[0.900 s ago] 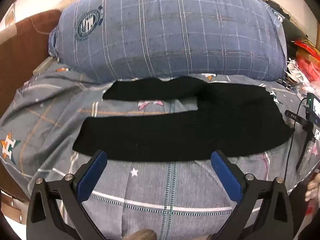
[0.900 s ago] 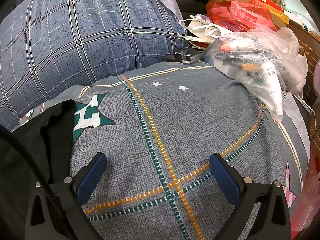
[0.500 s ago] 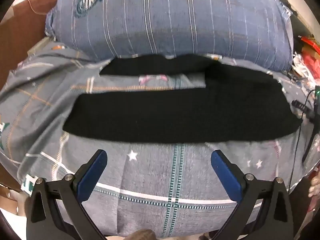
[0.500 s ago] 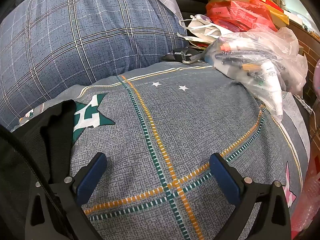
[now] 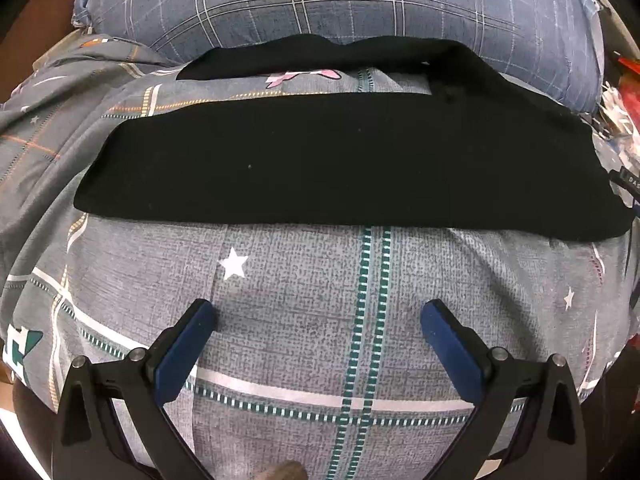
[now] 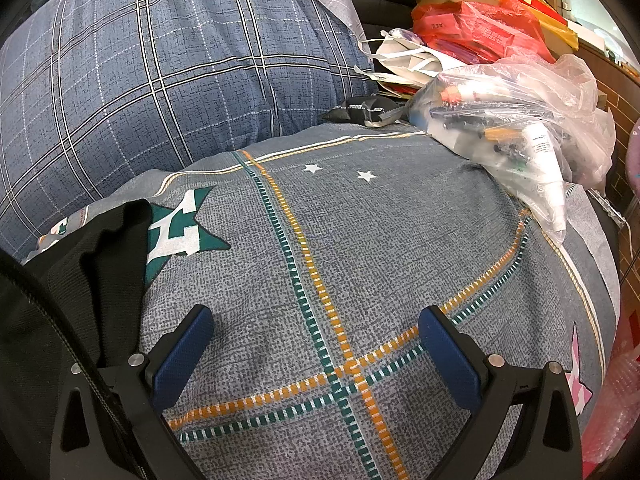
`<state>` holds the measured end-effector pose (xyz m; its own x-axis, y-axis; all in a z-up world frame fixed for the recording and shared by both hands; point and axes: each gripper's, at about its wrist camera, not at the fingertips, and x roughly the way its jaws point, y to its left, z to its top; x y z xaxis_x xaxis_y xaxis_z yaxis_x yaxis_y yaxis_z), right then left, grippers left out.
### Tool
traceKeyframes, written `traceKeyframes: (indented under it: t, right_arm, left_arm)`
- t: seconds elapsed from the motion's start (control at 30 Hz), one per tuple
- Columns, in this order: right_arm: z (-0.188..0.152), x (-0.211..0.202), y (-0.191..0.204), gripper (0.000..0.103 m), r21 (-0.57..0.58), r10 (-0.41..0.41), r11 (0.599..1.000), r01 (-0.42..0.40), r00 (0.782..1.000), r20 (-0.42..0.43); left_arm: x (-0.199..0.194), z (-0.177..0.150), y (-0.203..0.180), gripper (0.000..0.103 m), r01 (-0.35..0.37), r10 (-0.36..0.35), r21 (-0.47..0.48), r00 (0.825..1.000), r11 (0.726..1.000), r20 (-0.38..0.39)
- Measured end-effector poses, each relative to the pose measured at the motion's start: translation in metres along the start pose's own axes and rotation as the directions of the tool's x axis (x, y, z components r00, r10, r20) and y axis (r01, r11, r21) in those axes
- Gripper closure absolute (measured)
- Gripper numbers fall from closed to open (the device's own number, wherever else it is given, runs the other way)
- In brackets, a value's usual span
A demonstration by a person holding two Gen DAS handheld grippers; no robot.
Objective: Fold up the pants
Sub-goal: 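Move both grippers over the black pants lying on the bedspread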
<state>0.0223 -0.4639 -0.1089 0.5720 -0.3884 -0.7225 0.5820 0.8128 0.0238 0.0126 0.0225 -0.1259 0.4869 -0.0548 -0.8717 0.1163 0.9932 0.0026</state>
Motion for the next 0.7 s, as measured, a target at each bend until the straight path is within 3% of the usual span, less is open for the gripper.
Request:
traceKeyframes:
  t: [0.2,0.33,0.47,0.6,0.7]
  right_arm:
    - [0.000,0.000,-0.002,0.000,0.001,0.001,1.000,-0.001,1.000,0.001]
    - [0.001,-0.001,0.000,0.000,-0.002,-0.003,1.000,0.003,1.000,0.001]
    - [0.000,-0.002,-0.003,0.000,0.008,0.012,1.000,-0.012,1.000,0.000]
    - [0.002,-0.003,-0.006,0.000,-0.012,0.063,0.998,-0.064,0.997,-0.041]
    - [0.003,-0.006,-0.015,0.000,0.006,0.139,0.990,-0.139,0.986,-0.087]
  left_arm:
    - [-0.004,-0.013,0.008,0.000,0.023,-0.024,0.026,0.999,0.999,0.029]
    - [-0.007,-0.009,0.006,0.000,0.019,-0.019,0.049,1.000,0.999,0.006]
    - [-0.011,-0.002,0.009,0.001,0.066,-0.065,0.048,0.997,0.997,-0.032]
    - [-0.028,0.004,0.017,0.011,0.138,-0.137,0.014,0.990,0.990,-0.033]
    - [-0.053,0.015,0.024,0.011,0.093,-0.094,0.029,0.995,0.995,0.043]
